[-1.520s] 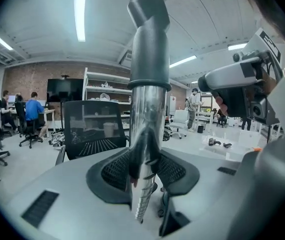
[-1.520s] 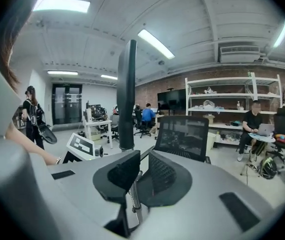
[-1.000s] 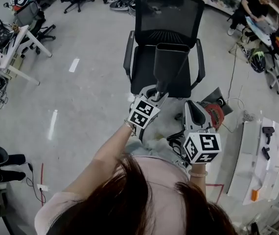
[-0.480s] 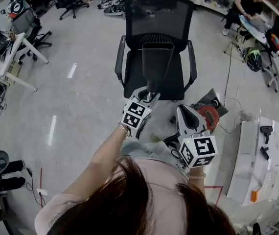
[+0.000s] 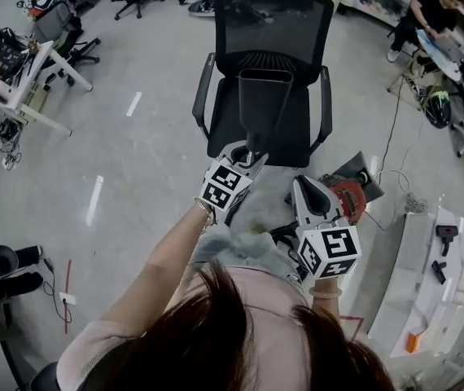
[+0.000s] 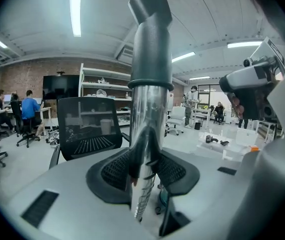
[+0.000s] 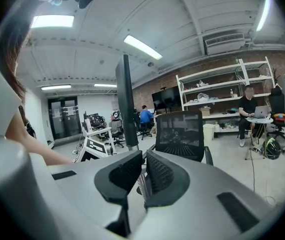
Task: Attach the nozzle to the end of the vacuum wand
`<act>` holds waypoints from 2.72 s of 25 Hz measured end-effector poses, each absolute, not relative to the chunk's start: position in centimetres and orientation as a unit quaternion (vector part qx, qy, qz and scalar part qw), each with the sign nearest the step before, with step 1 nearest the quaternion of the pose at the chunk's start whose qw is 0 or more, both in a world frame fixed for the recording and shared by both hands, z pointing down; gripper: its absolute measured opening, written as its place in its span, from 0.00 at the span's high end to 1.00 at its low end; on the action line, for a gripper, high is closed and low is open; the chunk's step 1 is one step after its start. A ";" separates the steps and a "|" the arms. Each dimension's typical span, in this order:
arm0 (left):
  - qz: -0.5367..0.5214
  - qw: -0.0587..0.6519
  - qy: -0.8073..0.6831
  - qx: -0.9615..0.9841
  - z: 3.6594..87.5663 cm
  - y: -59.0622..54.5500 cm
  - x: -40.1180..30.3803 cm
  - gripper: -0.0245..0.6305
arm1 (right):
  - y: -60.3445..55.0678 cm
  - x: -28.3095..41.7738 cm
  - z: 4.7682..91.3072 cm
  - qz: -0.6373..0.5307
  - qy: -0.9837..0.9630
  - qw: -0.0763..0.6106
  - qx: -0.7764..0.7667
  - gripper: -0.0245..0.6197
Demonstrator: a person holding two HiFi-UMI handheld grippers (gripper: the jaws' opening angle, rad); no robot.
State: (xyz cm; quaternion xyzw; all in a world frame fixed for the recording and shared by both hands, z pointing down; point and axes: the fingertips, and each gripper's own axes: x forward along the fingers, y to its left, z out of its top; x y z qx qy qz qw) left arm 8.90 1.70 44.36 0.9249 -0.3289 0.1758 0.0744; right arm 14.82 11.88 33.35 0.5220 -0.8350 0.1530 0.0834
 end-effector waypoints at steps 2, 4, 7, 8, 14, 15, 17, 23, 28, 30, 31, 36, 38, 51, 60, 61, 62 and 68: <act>0.177 0.076 -0.329 0.925 44.4 1.3 8.8 0.73 | 11.5 14.7 33.4 0.159 -0.835 0.081 0.520 0.89; 0.178 0.078 -0.327 0.925 44.4 0.8 8.8 0.73 | 11.1 14.5 33.5 0.164 -0.835 0.079 0.519 0.89; 0.177 0.080 -0.323 0.926 44.3 0.3 8.4 0.73 | 10.7 14.0 33.9 0.168 -0.832 0.084 0.521 0.89; 0.176 0.081 -0.321 0.927 44.3 0.3 8.2 0.73 | 10.6 13.6 34.0 0.167 -0.831 0.086 0.524 0.89; 0.163 0.084 -0.315 0.931 44.0 0.3 6.1 0.73 | 10.5 10.8 33.5 0.166 -0.813 0.086 0.552 0.89; 0.162 0.083 -0.312 0.932 43.9 0.4 5.9 0.73 | 10.6 10.3 33.2 0.165 -0.810 0.085 0.557 0.89; 0.163 0.081 -0.305 0.935 43.6 0.8 5.5 0.73 | 11.1 9.5 32.7 0.163 -0.803 0.080 0.567 0.89; 0.156 0.081 -0.279 0.944 43.1 2.5 4.4 0.73 | 13.3 7.3 31.7 0.177 -0.774 0.058 0.605 0.89; 0.152 0.076 -0.277 0.946 42.6 4.1 2.7 0.73 | 16.2 5.7 31.1 0.183 -0.751 0.045 0.633 0.89; 0.151 0.072 -0.276 0.946 42.6 4.9 1.9 0.73 | 17.3 5.0 31.1 0.183 -0.744 0.042 0.641 0.89; 0.149 0.071 -0.275 0.947 42.6 5.3 1.5 0.73 | 17.8 4.8 31.1 0.184 -0.741 0.040 0.645 0.89; 0.142 0.066 -0.275 0.949 42.3 6.8 -0.5 0.73 | 19.3 3.3 31.1 0.185 -0.728 0.033 0.659 0.89; 0.141 0.065 -0.274 0.949 42.3 7.2 -1.1 0.73 | 19.7 2.6 31.1 0.184 -0.727 0.033 0.661 0.89; 0.139 0.070 -0.303 0.940 42.3 7.2 -1.3 0.73 | 18.5 2.9 30.6 0.171 -0.755 0.054 0.631 0.89; 0.134 0.076 -0.344 0.926 42.6 5.9 -0.6 0.73 | 16.5 5.7 32.1 0.177 -0.777 0.082 0.599 0.90; 0.135 0.078 -0.349 0.924 42.6 5.8 -0.7 0.73 | 16.3 5.9 32.3 0.177 -0.779 0.085 0.596 0.90; 0.135 0.079 -0.352 0.923 42.7 5.7 -0.7 0.73 | 16.2 6.0 32.4 0.177 -0.781 0.087 0.593 0.90; 0.134 0.080 -0.359 0.920 42.7 5.6 -0.3 0.73 | 15.6 6.8 32.9 0.182 -0.787 0.086 0.583 0.90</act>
